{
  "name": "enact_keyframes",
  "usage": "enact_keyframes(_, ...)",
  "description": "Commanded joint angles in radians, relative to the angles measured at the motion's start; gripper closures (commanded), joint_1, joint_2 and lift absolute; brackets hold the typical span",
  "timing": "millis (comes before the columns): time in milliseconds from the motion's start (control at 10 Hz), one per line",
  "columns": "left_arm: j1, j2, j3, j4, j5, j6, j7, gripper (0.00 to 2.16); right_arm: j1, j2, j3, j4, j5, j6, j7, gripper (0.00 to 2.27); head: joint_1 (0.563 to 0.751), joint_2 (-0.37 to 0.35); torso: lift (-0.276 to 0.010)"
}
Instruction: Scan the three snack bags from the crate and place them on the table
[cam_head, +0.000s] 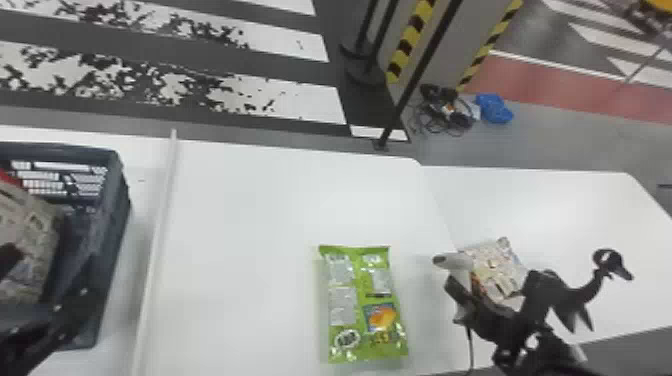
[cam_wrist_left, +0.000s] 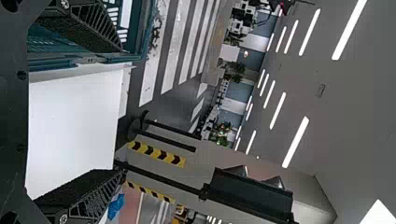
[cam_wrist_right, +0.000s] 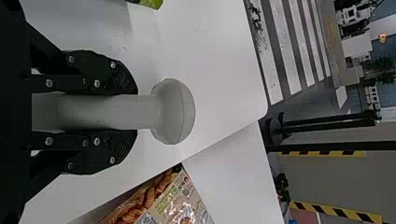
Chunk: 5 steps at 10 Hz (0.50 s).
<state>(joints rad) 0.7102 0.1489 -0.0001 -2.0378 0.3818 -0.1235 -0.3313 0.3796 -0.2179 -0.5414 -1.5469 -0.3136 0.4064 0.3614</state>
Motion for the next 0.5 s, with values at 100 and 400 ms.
enact_keyframes(100,0.000,0.000,-0.003,-0.002,-0.004,0.000,0.000,0.07,-0.018,-0.012,0.023,0.059,0.014,-0.039,0.002,2.15,0.695,-0.350,-0.037)
enact_keyframes(400,0.000,0.000,-0.004,-0.009,-0.004,0.000,0.001,0.07,-0.044,-0.026,0.055,0.122,0.050,-0.097,0.053,1.72,0.695,-0.350,-0.037)
